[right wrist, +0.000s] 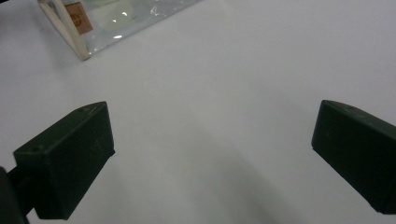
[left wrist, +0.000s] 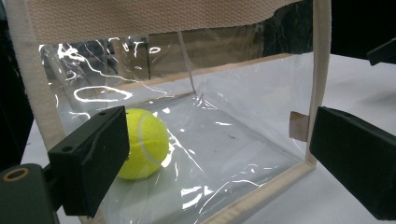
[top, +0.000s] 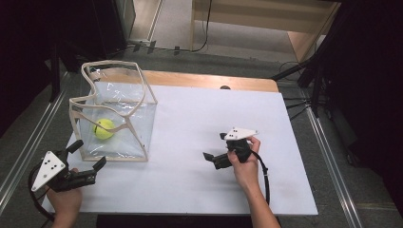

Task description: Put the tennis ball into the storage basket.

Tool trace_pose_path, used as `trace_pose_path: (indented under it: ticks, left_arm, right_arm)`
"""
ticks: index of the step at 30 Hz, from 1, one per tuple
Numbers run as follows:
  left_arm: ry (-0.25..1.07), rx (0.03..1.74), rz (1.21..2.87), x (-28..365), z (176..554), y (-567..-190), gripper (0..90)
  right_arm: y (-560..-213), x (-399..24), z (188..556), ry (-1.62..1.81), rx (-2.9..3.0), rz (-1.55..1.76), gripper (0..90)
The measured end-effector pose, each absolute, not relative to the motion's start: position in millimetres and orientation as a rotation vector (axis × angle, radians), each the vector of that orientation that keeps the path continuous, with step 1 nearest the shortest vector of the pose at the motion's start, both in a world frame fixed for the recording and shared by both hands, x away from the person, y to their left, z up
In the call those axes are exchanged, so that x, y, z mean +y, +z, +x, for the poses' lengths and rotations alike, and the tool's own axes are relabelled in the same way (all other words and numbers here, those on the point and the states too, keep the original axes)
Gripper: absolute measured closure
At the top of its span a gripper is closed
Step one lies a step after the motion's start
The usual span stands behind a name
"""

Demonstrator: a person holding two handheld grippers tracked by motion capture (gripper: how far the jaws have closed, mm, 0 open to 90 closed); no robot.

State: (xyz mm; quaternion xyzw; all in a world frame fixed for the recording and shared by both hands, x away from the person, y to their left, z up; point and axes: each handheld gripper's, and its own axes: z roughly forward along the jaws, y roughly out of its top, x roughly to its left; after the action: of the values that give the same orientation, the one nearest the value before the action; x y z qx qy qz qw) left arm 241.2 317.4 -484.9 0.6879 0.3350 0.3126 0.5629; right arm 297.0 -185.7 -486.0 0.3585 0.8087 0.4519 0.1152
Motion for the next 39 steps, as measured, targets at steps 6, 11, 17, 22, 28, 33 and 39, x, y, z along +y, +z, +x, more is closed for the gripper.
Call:
trace_pose_path:
  ticks: [6, 11, 17, 22, 28, 33, 39]
  left_arm:
    - [0.738, 0.789, 1.622, 318, 241, -485, 5.3]
    - [0.739, 0.790, 1.624, 317, 241, -485, 5.3]
    - [0.741, 0.790, 1.623, 317, 241, -485, 5.4]
    - [0.744, 0.789, 1.625, 317, 241, -485, 5.4]
    - [0.744, 0.789, 1.627, 317, 241, -485, 5.4]
    - [0.743, 0.788, 1.627, 317, 241, -485, 5.4]
    - [0.744, 0.789, 1.628, 317, 241, -485, 5.4]
  right_arm:
    - [-490, -202, 290, 1.315, 2.332, 1.092, 0.0]
    - [-492, -215, 283, 1.328, 2.293, 1.127, 0.0]
    - [-495, -229, 277, 1.318, 2.264, 1.162, 0.0]
    - [-496, -241, 271, 1.309, 2.243, 1.179, 0.0]
    - [-497, -254, 265, 1.301, 2.213, 1.201, 0.0]
    - [-498, -263, 259, 1.296, 2.193, 1.228, 0.0]
    - [-499, -275, 253, 1.289, 2.165, 1.245, 0.0]
